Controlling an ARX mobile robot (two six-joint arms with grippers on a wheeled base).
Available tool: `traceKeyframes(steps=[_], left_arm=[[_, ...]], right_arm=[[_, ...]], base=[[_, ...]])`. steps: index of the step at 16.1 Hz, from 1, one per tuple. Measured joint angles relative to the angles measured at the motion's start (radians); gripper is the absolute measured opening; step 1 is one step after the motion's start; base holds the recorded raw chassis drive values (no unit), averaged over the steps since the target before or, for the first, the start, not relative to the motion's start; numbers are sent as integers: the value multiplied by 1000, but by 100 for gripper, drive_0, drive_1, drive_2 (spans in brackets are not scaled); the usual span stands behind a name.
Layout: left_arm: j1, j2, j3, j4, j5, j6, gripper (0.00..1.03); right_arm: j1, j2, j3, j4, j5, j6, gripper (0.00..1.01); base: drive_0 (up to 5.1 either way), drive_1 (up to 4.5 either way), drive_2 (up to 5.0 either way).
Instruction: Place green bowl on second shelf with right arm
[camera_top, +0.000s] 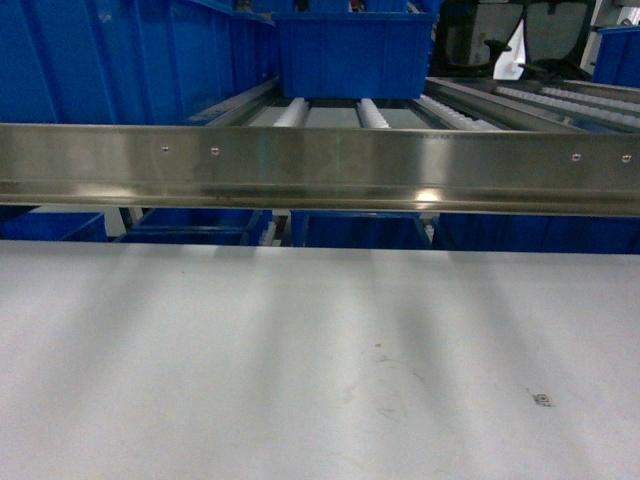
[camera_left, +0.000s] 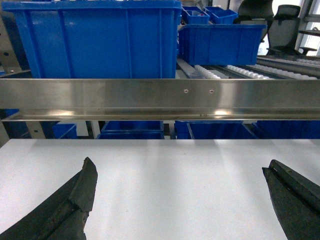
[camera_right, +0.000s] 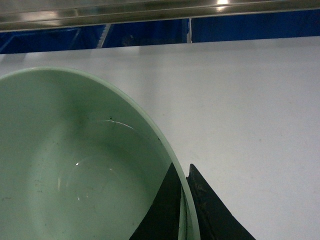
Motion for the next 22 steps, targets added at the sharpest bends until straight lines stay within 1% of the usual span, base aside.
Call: traceKeyframes(steps=[22], left_arm=[[0, 0, 0, 0, -1, 0, 98]], right_arm=[[0, -1, 0, 0, 0, 0, 2]], base=[[-491, 251, 251]])
